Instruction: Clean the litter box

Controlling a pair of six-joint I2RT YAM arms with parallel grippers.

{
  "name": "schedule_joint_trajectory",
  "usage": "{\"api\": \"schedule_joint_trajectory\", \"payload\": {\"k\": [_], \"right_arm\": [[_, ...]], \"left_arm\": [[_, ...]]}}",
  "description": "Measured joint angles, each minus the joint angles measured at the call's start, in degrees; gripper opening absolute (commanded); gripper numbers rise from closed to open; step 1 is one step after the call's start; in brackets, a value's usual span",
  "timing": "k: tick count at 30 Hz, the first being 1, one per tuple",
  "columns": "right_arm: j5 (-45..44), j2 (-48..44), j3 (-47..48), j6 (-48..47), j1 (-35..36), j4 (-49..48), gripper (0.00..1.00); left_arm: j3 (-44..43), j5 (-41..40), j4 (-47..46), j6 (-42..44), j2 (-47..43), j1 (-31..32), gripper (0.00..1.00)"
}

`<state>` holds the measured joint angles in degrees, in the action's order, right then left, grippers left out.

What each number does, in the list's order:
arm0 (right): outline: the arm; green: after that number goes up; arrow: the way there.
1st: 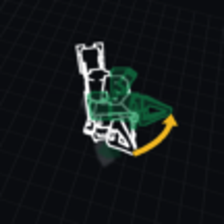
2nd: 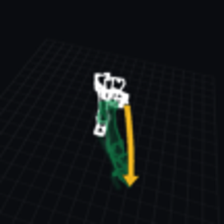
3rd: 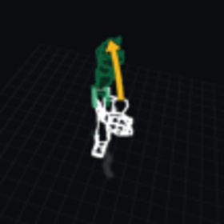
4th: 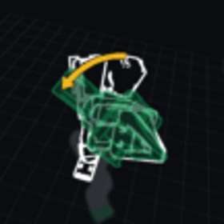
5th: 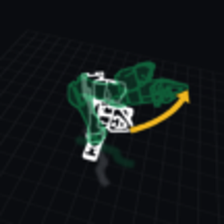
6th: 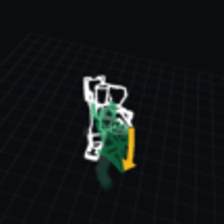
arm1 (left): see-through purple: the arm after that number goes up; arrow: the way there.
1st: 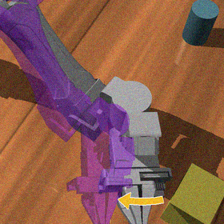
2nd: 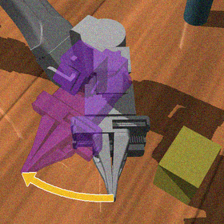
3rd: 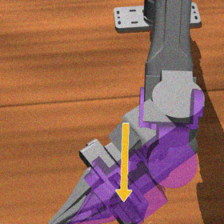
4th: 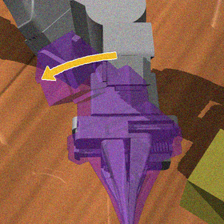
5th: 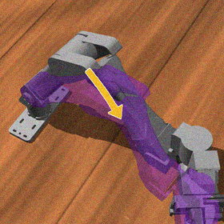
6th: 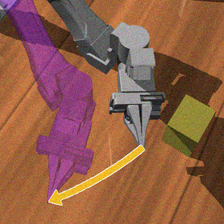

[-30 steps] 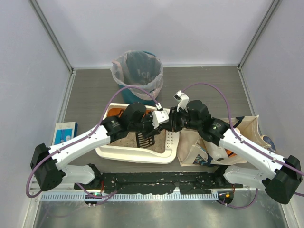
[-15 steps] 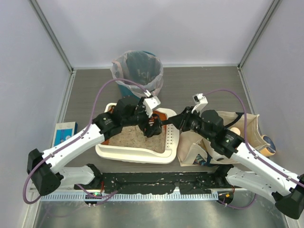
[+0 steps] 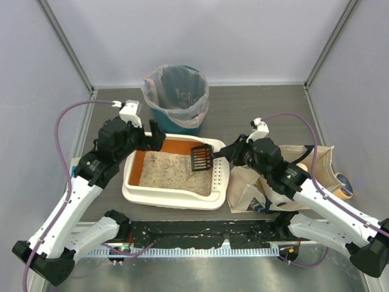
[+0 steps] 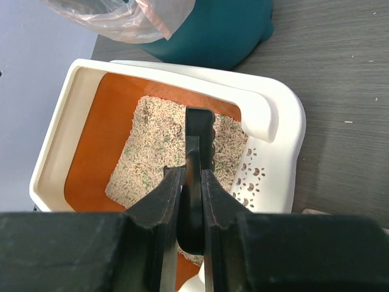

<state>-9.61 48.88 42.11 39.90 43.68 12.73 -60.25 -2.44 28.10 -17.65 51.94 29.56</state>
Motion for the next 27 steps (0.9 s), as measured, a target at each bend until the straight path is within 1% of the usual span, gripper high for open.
{"api": "schedule_joint_trajectory", "payload": {"k": [4, 8, 14, 18, 21, 26, 27], "right_arm": [[-0.2, 3.0, 4.0, -0.8, 0.2, 2.8, 0.01], [0.1, 5.5, 6.6, -1.5, 0.3, 3.5, 0.01], [1.4, 11.9, 7.6, -1.7, 0.3, 3.3, 0.01], [1.2, 17.9, 14.0, -2.8, 0.3, 8.9, 0.01], [0.0, 18.5, 19.7, -4.3, 0.1, 10.8, 0.01], [-0.1, 17.6, 26.6, -6.2, -1.2, 13.5, 0.01], [0.2, 18.0, 28.0, -6.5, -1.7, 14.3, 0.01]], "left_arm": [[-0.5, -2.9, 6.8, -1.7, -0.2, -7.0, 1.0], [-0.5, -4.2, 12.2, -3.1, 2.3, -12.7, 1.0], [0.6, -5.7, 13.3, -4.2, 4.2, -13.8, 1.0], [0.6, -7.4, 13.0, -4.5, 6.0, -13.8, 0.98], [0.7, -7.7, 13.2, -4.8, 6.4, -13.8, 0.96], [0.5, -8.4, 16.5, -6.6, 6.4, -13.8, 0.88], [0.4, -8.7, 17.8, -7.4, 6.5, -13.8, 0.83]]}}
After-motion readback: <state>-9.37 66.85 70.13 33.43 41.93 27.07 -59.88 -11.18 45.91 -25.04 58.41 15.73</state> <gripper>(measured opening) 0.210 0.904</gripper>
